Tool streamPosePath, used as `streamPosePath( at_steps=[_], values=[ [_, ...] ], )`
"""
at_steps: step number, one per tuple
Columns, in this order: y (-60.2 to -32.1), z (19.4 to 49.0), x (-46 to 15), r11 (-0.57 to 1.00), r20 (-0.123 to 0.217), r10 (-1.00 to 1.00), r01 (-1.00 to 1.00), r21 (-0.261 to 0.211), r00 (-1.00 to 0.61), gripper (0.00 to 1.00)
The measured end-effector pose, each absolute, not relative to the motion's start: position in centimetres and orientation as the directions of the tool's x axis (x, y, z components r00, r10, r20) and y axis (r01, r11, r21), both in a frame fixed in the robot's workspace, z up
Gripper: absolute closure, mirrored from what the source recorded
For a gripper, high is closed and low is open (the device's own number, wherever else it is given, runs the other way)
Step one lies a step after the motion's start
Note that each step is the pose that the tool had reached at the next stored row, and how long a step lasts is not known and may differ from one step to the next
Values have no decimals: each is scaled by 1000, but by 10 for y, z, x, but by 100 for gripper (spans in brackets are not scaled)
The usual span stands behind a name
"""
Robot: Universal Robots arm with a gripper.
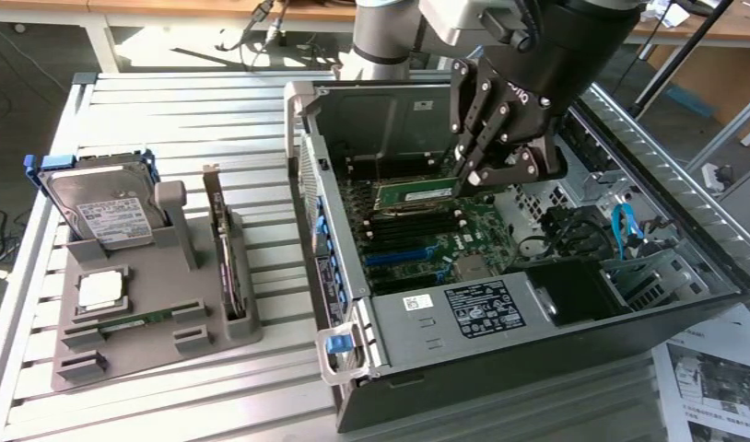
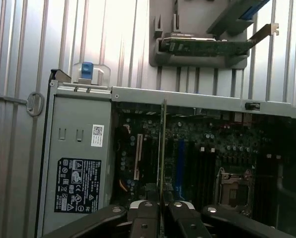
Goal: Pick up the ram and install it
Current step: 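Pick up the ram and move it above insertion slot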
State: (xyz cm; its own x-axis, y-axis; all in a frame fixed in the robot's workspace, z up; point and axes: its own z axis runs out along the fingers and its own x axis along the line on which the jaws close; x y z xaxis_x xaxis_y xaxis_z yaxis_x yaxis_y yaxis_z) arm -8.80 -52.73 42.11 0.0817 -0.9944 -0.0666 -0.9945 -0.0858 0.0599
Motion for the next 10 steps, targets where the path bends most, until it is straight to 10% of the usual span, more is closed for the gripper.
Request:
streamPosePath(
  at_steps=[10],
  values=[
    [-527, 421, -50, -86, -67, -994, -994, 60, 82, 86]
  ],
)
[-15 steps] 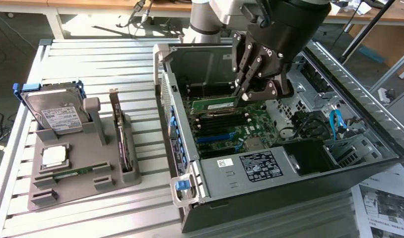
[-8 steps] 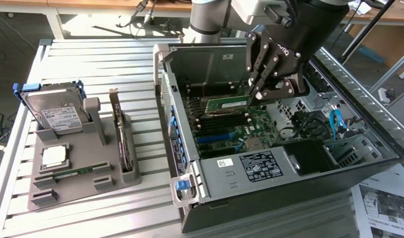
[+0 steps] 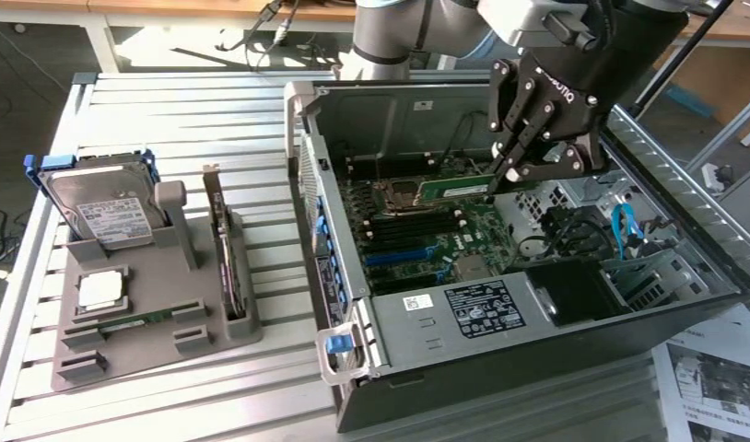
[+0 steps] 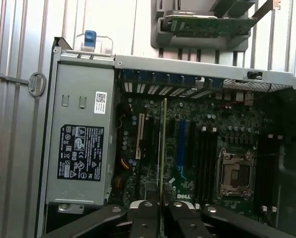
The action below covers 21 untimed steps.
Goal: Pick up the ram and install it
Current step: 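Pick up the ram and move it above insertion slot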
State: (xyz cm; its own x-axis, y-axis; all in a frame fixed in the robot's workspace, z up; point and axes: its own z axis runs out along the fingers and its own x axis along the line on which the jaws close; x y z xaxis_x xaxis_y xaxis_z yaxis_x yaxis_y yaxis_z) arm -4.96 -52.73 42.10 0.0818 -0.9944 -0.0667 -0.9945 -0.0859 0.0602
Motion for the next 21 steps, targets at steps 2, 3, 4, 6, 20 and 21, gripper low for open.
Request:
streamPosePath(
  at_steps=[2, 3, 4, 6, 20, 21],
  values=[
    [-527, 421, -42, -86, -67, -994, -994, 60, 82, 86],
    [-527, 421, -38, -86, -67, -994, -994, 60, 82, 86],
    [-527, 421, -35, -86, -67, -994, -994, 60, 82, 86],
    [-527, 421, -25, -86, -67, -994, -994, 61, 82, 86],
    [-527, 421, 19, -86, -67, -994, -994, 61, 82, 86],
    [-527, 421, 22, -86, -67, -994, -994, 61, 82, 86]
  ],
)
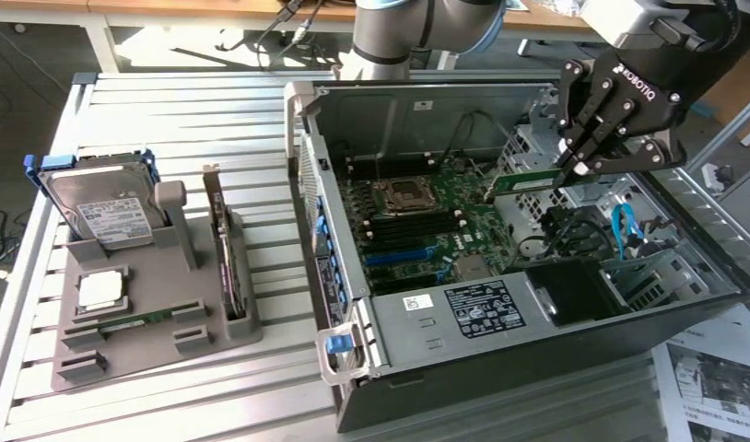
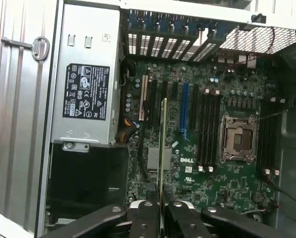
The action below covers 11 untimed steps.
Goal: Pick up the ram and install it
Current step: 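Pick up the ram and move it above insertion slot, then insert the ram into the slot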
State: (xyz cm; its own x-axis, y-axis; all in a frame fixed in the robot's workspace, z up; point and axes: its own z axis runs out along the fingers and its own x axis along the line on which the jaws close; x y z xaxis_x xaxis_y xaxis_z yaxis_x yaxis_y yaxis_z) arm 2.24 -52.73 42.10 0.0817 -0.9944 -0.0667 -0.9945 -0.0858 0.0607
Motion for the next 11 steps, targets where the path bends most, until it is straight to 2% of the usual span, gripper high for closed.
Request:
streamPosePath(
  at_steps=[11],
  values=[
    [-527, 421, 37, -86, -67, -994, -994, 61, 82, 86]
  ],
)
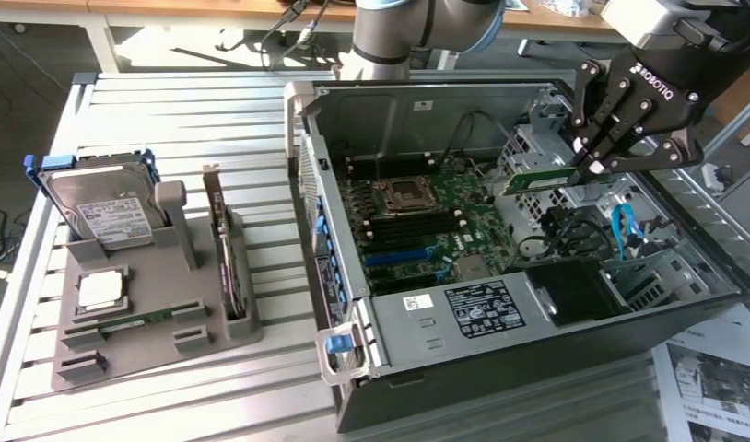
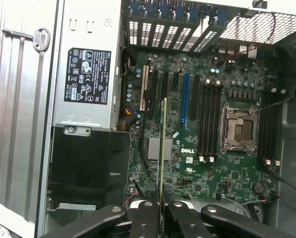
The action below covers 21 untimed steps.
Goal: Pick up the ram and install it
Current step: 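Insert the ram into the slot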
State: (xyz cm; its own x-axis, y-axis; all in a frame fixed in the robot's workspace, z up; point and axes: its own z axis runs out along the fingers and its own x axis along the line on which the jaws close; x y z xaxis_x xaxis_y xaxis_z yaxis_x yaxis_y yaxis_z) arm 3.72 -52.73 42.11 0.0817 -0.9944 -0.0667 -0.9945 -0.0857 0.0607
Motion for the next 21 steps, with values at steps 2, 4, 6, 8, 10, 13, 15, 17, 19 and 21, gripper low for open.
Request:
streamPosePath(
  at_steps=[2, 4, 6, 8, 10, 13, 15, 17, 19, 21],
  values=[
    [-527, 421, 37, -86, -67, -994, -994, 61, 82, 86],
    [-527, 421, 37, -86, -67, -994, -994, 61, 82, 86],
    [-527, 421, 37, -86, -67, -994, -994, 61, 82, 86],
    [-527, 420, 37, -86, -67, -994, -994, 61, 82, 86],
    [-527, 417, 37, -86, -67, -994, -994, 61, 82, 86],
    [-527, 405, 37, -86, -67, -994, -994, 61, 82, 86],
    [-527, 401, 37, -86, -67, -994, -994, 61, 82, 86],
    [-527, 398, 37, -86, -67, -994, -994, 61, 82, 86],
    [-527, 394, 37, -86, -67, -994, -994, 61, 82, 86],
    [-527, 389, 37, -86, -67, -994, -994, 61, 82, 86]
  ],
)
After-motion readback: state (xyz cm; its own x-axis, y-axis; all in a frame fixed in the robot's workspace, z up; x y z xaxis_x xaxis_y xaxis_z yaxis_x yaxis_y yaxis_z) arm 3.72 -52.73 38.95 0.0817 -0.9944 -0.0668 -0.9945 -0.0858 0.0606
